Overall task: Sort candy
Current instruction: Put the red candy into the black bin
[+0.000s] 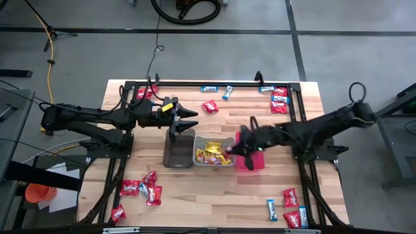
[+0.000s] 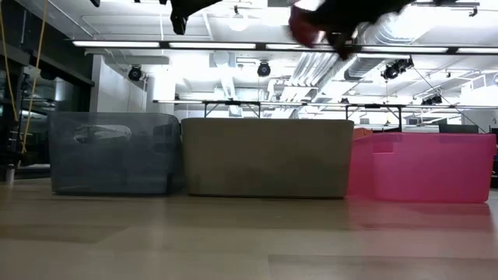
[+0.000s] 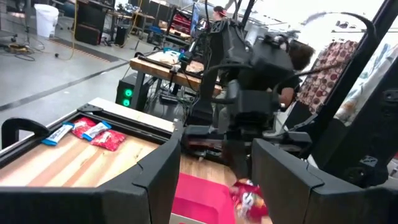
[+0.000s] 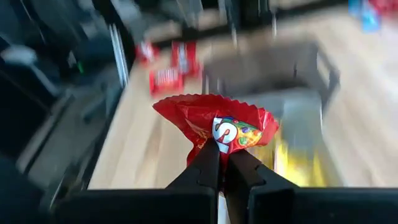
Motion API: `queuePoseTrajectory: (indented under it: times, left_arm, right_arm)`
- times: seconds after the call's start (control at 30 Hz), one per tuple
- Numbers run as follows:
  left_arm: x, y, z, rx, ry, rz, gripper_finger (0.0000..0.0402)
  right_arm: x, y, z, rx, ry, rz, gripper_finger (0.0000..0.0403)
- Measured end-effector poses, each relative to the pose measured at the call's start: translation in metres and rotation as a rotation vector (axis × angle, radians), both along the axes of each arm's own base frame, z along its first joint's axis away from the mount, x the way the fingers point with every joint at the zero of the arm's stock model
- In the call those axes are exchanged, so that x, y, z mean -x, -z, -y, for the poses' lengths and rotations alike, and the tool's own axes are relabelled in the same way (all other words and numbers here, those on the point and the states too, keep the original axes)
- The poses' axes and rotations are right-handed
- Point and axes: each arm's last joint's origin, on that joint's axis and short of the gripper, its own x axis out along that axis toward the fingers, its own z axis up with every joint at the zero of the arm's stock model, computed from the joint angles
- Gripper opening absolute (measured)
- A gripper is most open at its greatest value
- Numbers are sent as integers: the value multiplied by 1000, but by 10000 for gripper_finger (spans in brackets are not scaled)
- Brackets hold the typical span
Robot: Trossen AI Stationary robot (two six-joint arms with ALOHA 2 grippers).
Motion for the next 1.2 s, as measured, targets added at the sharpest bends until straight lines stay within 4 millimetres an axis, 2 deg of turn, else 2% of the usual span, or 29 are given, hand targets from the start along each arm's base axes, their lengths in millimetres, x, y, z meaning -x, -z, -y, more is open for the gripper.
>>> queuePoseTrajectory:
  times: [0.23, 0.5, 0.7, 0.83, 1.03, 1.2]
  left_arm:
    - [0, 0, 0, 0, -4, 1, 188]
    - [0, 0, 0, 1, -8, 3, 188]
    - [0, 0, 0, 1, -8, 1, 188]
    - [0, 0, 0, 1, -8, 0, 188]
    - [0, 0, 0, 1, -8, 1, 188]
    - [0, 0, 0, 0, -8, 1, 188]
  right_arm:
    - [-49, 10, 15, 79, -40, 300, 0]
    - [-117, 8, 9, 201, -96, 258, 0]
    - [-152, 18, 16, 206, -89, 184, 0]
    - [-161, 24, 19, 194, -76, 152, 0]
    - [-162, 27, 20, 174, -68, 138, 8]
    - [-162, 27, 21, 115, -44, 125, 51]
